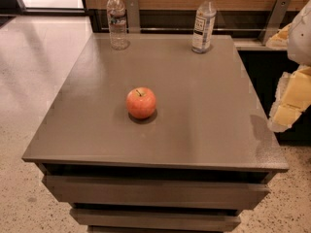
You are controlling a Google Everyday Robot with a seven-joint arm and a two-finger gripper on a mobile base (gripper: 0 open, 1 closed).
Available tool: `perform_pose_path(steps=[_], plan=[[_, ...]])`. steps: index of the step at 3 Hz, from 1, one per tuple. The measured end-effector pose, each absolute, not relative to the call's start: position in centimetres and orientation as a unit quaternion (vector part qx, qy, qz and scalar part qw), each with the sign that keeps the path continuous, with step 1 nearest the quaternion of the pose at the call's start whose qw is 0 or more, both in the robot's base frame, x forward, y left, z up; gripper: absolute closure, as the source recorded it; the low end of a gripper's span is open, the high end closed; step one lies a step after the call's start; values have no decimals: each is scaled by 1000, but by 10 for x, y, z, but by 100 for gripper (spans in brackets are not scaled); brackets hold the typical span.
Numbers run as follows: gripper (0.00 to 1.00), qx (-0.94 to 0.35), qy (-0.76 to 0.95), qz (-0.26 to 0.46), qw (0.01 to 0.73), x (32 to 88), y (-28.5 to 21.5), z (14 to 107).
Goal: Pick apple
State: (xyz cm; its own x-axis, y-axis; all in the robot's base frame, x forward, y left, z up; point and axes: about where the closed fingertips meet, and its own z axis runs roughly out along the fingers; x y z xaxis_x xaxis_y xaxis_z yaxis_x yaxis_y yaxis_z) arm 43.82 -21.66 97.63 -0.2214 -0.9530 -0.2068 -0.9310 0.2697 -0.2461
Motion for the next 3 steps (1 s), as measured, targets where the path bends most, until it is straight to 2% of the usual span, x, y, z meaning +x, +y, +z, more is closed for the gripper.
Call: perform_pose_path(steps=[2, 3], plan=[[0, -598, 782, -25, 174, 448, -213, 970], [0, -591, 778, 11, 211, 469, -202, 950]])
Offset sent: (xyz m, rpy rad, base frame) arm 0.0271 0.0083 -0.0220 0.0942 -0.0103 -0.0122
